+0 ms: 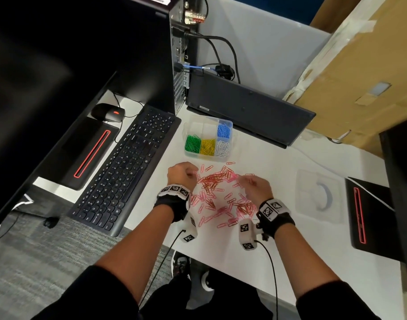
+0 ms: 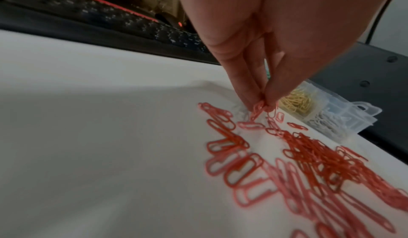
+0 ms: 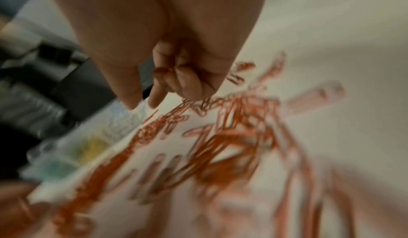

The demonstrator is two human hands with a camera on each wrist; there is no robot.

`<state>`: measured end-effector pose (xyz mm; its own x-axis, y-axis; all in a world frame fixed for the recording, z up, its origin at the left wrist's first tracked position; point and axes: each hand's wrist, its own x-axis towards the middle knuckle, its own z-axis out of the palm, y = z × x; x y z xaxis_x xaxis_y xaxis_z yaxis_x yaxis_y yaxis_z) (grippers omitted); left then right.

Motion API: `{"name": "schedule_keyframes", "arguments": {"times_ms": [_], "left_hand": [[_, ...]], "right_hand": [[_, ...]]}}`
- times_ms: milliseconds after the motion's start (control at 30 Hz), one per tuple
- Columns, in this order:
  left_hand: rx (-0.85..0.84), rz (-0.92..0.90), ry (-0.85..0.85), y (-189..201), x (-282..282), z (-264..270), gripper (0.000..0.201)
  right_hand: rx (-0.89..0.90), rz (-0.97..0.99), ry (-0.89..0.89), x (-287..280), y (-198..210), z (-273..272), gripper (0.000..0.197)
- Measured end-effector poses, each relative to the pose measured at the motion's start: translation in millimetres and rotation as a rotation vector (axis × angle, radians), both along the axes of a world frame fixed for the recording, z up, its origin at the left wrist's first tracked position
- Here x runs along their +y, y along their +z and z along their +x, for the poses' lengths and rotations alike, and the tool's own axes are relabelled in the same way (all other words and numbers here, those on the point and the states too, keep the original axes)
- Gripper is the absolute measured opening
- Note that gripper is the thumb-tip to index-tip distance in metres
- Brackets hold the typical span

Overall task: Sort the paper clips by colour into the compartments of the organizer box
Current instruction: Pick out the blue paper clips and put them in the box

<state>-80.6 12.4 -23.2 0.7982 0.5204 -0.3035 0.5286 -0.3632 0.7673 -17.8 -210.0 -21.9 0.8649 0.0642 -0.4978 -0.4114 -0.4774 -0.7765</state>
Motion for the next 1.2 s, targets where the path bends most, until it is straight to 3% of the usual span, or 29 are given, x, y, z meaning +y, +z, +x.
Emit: {"name": "schedule_keyframes", "arguments": {"times_ms": [67,200,367,567,667,800,900,967,1067,1200], "left_hand": [[0.0,-0.037,-0.015,0,0,-2,0.02],[0.004,-0.141,0.04,1,-1,-6,0.018],[-0.022,-0.253,0.095,-4,0,-12,0.016],[0.023,-0.226,0.043,0,2,-13,0.026],[0.027,-0.311,0.026,-2,4,-12,0.03],[0.045,-0.441,0.057,-5,7,-10,0.032],[0.166,-0.415,0.092,-1,11,-9,0.037],[0.26,-0.395,-0.003,4,13,-5,0.036],[0.274,-0.348,-0.074,15,15,-8,0.022],[0.196,0.058,-0.368,18,20,-33,0.013]], "right_hand": [[-0.163,-0.183,0.131,6,3,10,0.016],[-0.183,-0.366,0.349,15,5,25,0.039],[-0.214,-0.394,0.411,20,-2,28,0.018],[-0.208,-0.457,0.546,14,-4,31,0.019],[-0.179,-0.427,0.562,9,-4,33,0.019],[-0.051,-0.199,0.369,-2,3,25,0.033],[0.333,0.418,-0.045,-7,9,8,0.025],[0.406,0.656,-0.246,-10,8,0,0.022],[0.382,0.761,-0.319,-12,7,-10,0.013],[0.396,0.824,-0.302,-15,7,-17,0.024]]}}
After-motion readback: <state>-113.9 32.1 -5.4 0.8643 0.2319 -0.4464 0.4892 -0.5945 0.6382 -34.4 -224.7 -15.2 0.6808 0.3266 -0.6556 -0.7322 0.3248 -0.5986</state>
